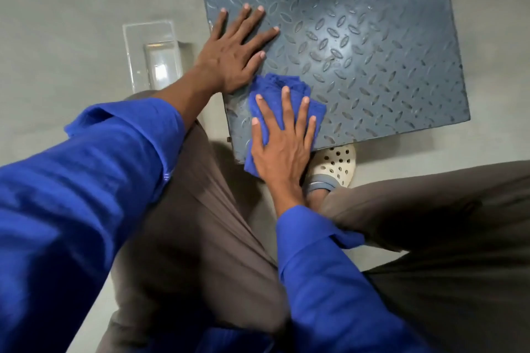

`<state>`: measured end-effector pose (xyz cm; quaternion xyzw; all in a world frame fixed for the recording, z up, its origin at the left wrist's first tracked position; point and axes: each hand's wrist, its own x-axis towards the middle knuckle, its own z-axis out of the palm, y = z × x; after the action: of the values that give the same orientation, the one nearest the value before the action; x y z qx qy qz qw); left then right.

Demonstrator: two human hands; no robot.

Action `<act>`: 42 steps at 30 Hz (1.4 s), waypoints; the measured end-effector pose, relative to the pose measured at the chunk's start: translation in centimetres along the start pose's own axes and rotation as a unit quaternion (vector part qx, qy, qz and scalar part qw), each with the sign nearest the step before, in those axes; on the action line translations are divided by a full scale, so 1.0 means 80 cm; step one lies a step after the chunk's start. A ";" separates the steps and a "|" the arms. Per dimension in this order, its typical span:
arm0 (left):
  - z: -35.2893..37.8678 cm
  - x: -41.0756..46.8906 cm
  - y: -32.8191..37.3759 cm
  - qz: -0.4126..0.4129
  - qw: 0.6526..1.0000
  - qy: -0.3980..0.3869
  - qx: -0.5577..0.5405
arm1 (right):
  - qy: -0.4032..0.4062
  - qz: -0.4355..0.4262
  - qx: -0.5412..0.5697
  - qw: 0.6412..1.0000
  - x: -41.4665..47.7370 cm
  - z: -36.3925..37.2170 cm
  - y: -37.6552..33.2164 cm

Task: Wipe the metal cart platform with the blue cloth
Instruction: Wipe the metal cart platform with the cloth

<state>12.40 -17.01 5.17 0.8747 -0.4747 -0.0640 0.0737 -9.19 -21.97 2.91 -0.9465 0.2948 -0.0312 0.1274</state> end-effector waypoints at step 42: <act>0.054 -0.007 0.111 -0.259 0.964 0.043 -0.038 | -0.027 -0.056 -0.033 0.998 0.124 -0.042 0.117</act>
<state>4.06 -21.63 2.60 0.9664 -0.2253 -0.0612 0.1078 -6.65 -35.79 3.57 -0.9658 0.2384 -0.0035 0.1021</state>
